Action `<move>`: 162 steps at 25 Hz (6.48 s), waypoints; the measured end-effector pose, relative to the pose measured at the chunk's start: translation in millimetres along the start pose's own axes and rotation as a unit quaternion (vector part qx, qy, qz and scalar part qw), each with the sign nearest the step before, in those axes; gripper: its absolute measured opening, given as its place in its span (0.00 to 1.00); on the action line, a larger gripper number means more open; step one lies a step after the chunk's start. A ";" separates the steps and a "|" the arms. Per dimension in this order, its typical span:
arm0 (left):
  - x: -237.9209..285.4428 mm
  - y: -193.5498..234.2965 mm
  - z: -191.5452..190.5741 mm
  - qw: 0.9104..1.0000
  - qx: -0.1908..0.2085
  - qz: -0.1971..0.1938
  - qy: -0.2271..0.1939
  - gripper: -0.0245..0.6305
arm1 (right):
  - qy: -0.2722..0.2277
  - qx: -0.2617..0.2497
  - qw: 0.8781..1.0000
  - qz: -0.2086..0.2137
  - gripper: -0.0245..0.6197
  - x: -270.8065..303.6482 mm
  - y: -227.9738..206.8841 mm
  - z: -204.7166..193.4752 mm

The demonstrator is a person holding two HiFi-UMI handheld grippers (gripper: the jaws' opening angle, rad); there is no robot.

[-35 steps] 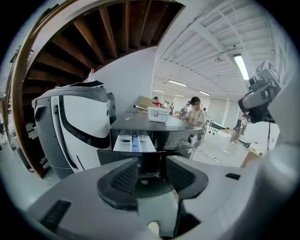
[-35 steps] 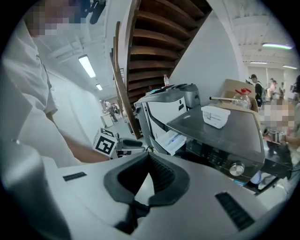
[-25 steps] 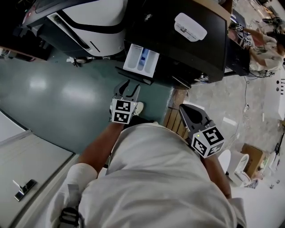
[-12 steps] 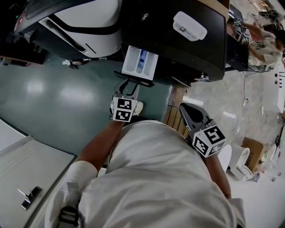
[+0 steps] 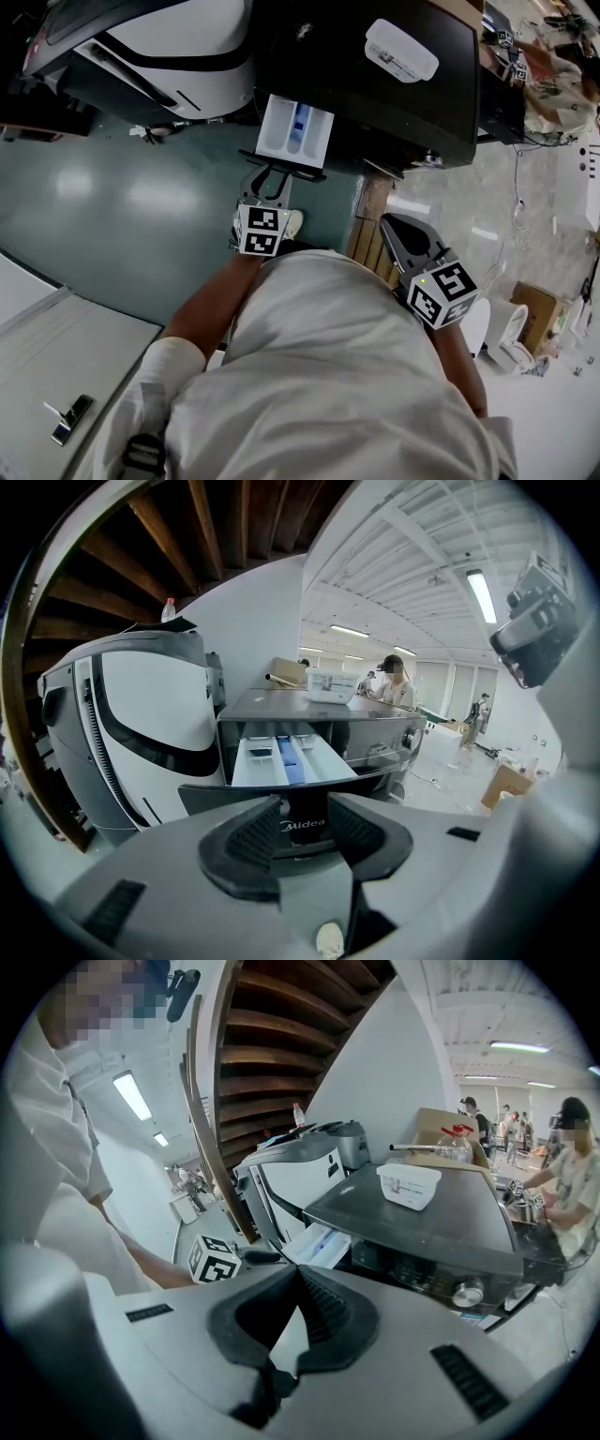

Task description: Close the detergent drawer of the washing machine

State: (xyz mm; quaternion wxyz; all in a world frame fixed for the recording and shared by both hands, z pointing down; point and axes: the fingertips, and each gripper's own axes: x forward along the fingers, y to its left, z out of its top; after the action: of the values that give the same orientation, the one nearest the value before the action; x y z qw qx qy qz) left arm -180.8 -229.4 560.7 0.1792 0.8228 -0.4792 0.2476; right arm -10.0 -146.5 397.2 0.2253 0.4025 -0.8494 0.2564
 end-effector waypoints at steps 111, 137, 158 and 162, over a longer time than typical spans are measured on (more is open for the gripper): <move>111.2 46.2 86.1 1.000 -0.009 0.005 -0.020 0.20 | -0.006 0.053 0.994 -0.092 0.04 15.2 -70.4 25.7; 99.1 41.7 86.3 0.999 -0.028 0.027 -0.003 0.23 | -0.030 0.050 0.996 -0.073 0.04 -26.9 -66.3 1.2; -39.5 -60.2 103.2 0.998 -0.037 0.036 -0.043 0.22 | -0.066 0.019 0.997 0.020 0.05 -89.4 -50.7 -49.7; -73.5 -93.7 103.0 0.997 -0.044 0.025 -0.058 0.22 | -0.070 0.006 0.997 0.043 0.04 -101.3 -44.7 -61.2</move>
State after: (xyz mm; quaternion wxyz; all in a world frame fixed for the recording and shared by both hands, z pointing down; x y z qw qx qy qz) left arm -105.0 -188.1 428.9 0.1810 0.8145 -0.5200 0.1829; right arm 94.8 -75.5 395.8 0.1516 0.3841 -0.8780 0.2421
